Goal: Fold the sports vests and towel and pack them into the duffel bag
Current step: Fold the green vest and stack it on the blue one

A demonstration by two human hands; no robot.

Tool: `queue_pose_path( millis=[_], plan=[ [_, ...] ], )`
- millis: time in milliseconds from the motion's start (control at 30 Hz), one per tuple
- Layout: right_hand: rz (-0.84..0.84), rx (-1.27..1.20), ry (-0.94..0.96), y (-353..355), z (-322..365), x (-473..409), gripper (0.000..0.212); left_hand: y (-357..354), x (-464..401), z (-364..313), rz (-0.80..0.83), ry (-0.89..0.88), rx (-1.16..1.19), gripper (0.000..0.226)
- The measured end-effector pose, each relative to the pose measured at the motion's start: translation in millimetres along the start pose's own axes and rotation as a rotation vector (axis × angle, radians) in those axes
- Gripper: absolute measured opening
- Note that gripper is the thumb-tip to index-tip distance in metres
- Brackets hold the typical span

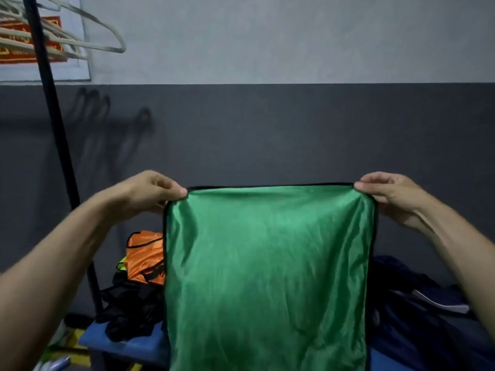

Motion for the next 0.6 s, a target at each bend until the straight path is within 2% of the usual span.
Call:
queue_pose_path(
  millis=[100, 200, 300, 500, 600],
  plan=[
    [-0.085, 0.175, 0.004, -30, -4, 5, 0.02, -41, 8, -4, -0.008, 0.069, -0.067, 0.019],
    [0.037, 0.182, 0.127, -94, 6, 24, 0.023, -101, 17, -29, 0.103, 0.03, 0.074, 0.017],
    [0.122, 0.199, 0.191, -145, 11, 43, 0.022, -134, 17, -43, 0.053, 0.011, 0.191, 0.014],
    [0.069, 0.18, 0.158, -151, 3, 45, 0.022, -145, 22, -38, -0.001, 0.042, 0.359, 0.017],
    [0.067, 0.188, 0.149, -155, 3, 49, 0.02, -145, 22, -40, -0.015, 0.028, 0.344, 0.017]
  ],
)
Point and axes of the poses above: each hand's wrist, its own x-axis away from the middle knuckle, its own y-axis out of the back of the hand, z = x × y, the point moved 4 cm from there along -x, towards the middle knuckle, and after that the axes turned 5 degrees about x, right-handed, at the moved point
